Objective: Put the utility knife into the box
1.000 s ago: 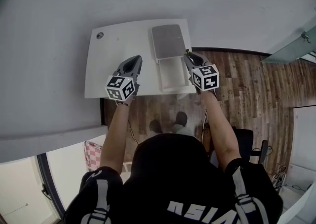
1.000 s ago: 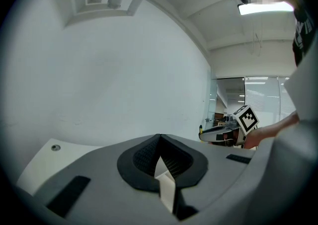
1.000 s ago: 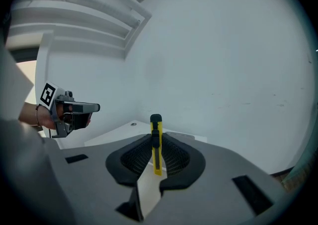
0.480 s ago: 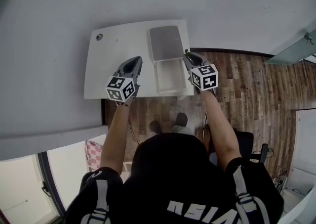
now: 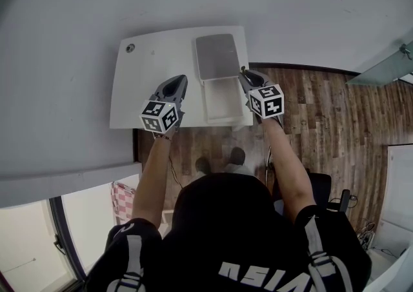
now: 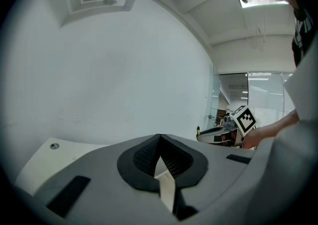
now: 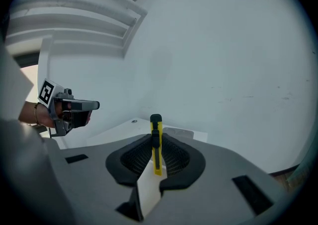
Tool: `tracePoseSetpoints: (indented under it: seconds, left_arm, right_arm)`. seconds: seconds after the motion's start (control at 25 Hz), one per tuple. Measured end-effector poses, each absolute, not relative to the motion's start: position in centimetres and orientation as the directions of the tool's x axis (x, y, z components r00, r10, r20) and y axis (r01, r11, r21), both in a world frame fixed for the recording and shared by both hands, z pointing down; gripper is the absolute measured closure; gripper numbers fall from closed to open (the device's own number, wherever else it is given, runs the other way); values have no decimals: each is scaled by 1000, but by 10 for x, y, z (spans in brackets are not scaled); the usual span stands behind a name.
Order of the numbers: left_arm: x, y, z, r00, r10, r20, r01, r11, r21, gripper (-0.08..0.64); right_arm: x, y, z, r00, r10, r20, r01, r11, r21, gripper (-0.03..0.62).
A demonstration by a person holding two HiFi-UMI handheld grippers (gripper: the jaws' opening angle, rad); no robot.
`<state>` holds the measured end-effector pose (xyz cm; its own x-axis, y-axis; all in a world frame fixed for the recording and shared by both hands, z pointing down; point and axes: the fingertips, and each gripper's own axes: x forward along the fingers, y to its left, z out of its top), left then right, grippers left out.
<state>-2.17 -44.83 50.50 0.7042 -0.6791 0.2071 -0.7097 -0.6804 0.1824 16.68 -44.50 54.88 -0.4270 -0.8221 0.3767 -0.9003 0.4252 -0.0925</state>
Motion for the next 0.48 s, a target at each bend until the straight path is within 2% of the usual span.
tracePoseSetpoints:
  seconds: [0.48]
  left_arm:
    - [-27,-450,522,695,-682,227,-718,-668,194,535]
  right_arm:
    - [156,-451,569,-444,-794,416,-890,446,-99,518]
